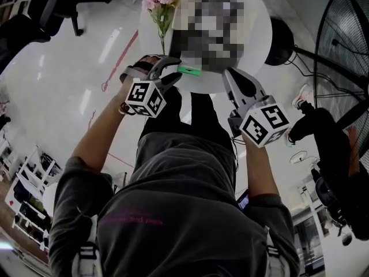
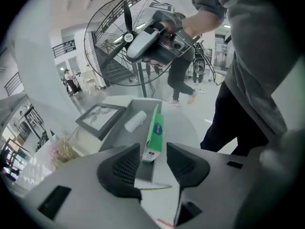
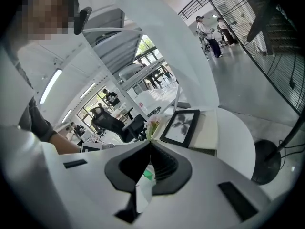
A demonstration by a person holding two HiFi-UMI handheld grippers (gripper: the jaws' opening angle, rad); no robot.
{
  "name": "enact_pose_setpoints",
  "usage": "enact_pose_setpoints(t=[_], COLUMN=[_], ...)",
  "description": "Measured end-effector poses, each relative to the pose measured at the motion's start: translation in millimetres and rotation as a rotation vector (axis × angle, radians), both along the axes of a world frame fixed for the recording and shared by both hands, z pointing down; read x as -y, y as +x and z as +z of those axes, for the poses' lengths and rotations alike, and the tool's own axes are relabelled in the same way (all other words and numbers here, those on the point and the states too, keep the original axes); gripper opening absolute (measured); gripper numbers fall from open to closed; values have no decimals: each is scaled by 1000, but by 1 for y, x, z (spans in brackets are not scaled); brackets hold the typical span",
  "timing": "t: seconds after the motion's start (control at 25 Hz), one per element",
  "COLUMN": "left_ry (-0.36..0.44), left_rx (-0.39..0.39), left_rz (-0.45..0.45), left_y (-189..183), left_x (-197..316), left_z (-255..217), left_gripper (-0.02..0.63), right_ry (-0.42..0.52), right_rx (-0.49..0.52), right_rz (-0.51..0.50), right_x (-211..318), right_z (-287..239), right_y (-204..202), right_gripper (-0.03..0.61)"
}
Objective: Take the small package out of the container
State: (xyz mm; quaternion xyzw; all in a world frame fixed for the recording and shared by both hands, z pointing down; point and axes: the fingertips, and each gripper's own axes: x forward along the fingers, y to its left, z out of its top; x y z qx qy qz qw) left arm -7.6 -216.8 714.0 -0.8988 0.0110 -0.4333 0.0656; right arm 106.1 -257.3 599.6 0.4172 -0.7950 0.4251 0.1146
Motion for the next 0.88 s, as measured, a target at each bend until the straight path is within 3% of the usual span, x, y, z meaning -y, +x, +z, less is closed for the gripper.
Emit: enact_pose_setpoints(t=[0.16, 0.28, 0.4, 0.88], left_ry=[11, 17, 19, 16], left_rx=[1, -3, -7, -121], left_rz=[24, 28, 18, -123], left_y=[8, 13, 15, 16], left_x=[1, 3, 6, 31], left_z=[4, 2, -3, -61], left_gripper=[183, 123, 114, 107], right_ry=[-5, -6, -3, 57], right_rx=[-8, -15, -19, -26], right_rz=[3, 7, 9, 10], right_x=[-1, -3, -3, 5], right_z=[4, 5, 4, -23], right_y=[3, 6, 9, 6], right_gripper=[23, 23, 23, 23])
